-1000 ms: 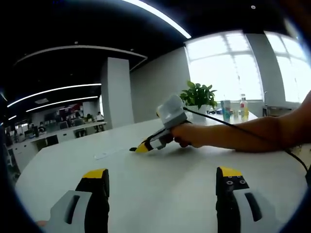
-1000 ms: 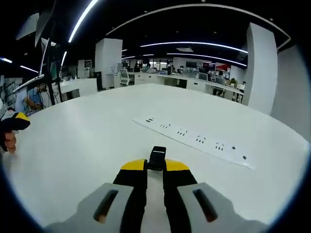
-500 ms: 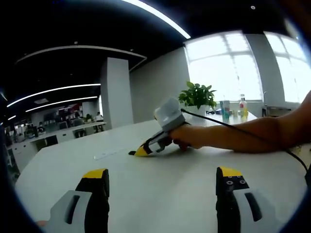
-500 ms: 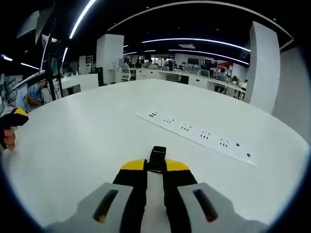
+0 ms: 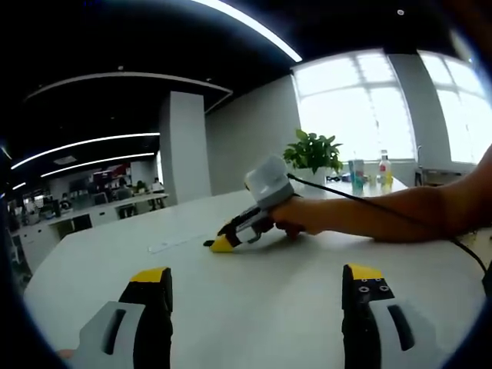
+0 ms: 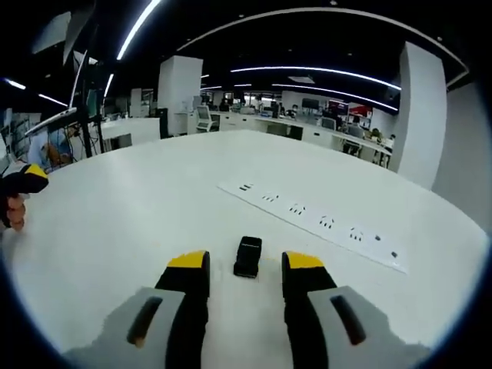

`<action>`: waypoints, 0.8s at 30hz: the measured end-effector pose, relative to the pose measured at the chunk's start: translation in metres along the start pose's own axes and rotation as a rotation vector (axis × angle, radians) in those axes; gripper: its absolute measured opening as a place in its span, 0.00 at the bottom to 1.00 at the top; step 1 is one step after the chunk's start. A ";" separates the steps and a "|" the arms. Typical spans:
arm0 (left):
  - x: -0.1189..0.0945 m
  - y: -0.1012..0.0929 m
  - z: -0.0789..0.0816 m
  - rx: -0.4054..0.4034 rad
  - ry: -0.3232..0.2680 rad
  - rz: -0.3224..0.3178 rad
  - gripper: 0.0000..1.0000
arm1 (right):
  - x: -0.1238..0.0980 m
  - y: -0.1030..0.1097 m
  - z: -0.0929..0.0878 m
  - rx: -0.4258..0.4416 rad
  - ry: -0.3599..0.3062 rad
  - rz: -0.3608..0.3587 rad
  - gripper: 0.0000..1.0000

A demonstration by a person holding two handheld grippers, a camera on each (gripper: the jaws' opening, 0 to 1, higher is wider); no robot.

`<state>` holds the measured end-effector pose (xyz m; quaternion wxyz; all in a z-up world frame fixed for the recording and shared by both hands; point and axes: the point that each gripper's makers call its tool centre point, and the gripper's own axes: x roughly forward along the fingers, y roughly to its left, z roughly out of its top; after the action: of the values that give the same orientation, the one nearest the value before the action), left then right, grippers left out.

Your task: Snap the two parts of the plastic buckle together until the buckle closes and remains connected.

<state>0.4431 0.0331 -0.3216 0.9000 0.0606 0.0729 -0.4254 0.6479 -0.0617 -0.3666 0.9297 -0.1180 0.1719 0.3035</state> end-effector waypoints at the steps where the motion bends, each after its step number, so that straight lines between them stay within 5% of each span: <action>1: 0.000 0.001 0.000 0.001 0.001 0.001 0.93 | 0.000 0.001 0.001 0.002 -0.008 0.006 0.62; 2: 0.000 0.002 0.000 0.001 0.001 0.000 0.93 | 0.000 0.003 0.005 0.002 -0.023 0.009 0.81; 3: -0.001 0.002 0.000 0.001 0.000 0.001 0.93 | -0.001 0.002 0.013 -0.008 -0.061 0.007 0.91; 5: -0.001 0.002 0.001 -0.002 -0.001 0.002 0.92 | -0.004 -0.003 0.018 -0.017 -0.078 0.004 1.00; 16: -0.001 0.007 -0.003 -0.008 0.010 0.011 0.92 | -0.011 -0.015 0.024 -0.029 -0.112 -0.039 1.00; 24: 0.000 0.011 -0.006 -0.005 0.012 0.017 0.82 | -0.026 -0.029 0.030 -0.069 -0.165 -0.147 1.00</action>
<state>0.4511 0.0407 -0.3268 0.9034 0.0614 0.0788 -0.4171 0.6532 -0.0882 -0.3253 0.9558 -0.1368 0.0751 0.2491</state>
